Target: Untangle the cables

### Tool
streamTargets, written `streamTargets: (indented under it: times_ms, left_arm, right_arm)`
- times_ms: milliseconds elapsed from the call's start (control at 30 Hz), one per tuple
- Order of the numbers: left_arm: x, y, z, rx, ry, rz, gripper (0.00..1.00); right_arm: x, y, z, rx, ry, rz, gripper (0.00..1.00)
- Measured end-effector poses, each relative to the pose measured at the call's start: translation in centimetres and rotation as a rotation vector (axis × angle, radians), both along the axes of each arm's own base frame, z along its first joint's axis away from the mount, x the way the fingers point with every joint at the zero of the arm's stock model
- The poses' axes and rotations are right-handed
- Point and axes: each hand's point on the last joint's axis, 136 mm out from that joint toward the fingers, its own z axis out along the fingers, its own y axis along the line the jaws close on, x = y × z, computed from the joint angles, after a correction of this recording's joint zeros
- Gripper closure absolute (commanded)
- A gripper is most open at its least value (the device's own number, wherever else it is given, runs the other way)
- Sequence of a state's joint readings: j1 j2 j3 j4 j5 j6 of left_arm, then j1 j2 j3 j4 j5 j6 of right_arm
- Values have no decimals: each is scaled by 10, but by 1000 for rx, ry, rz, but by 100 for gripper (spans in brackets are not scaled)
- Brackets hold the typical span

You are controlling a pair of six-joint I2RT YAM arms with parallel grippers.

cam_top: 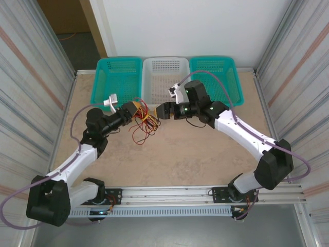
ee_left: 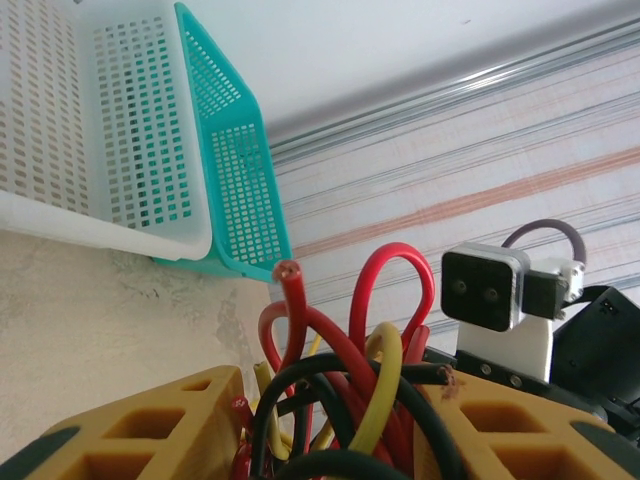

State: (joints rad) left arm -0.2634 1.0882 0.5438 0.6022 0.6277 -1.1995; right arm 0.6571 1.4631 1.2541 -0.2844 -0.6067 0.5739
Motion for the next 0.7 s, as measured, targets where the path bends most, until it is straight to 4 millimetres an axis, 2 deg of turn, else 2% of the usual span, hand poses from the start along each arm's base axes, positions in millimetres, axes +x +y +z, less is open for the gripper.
streamTargets:
  times_ms: [100,300,467,700]
  left_arm:
    - [3,-2,-1,-17,28,-10,100]
    - [6,-4,12,-64,25,-30,100]
    - [6,-6,14,-98,41,-46,100]
    - [4,-7,20,-113,37,-54,100]
  right_arm:
    - [-9,12,-3,-8,0,63,10]
    - [-24,35,-17,-32,7,153,16]
    - [-18,40,-33,-52,32,153,20]
    - [-6,39,-39,-74,11,125,8]
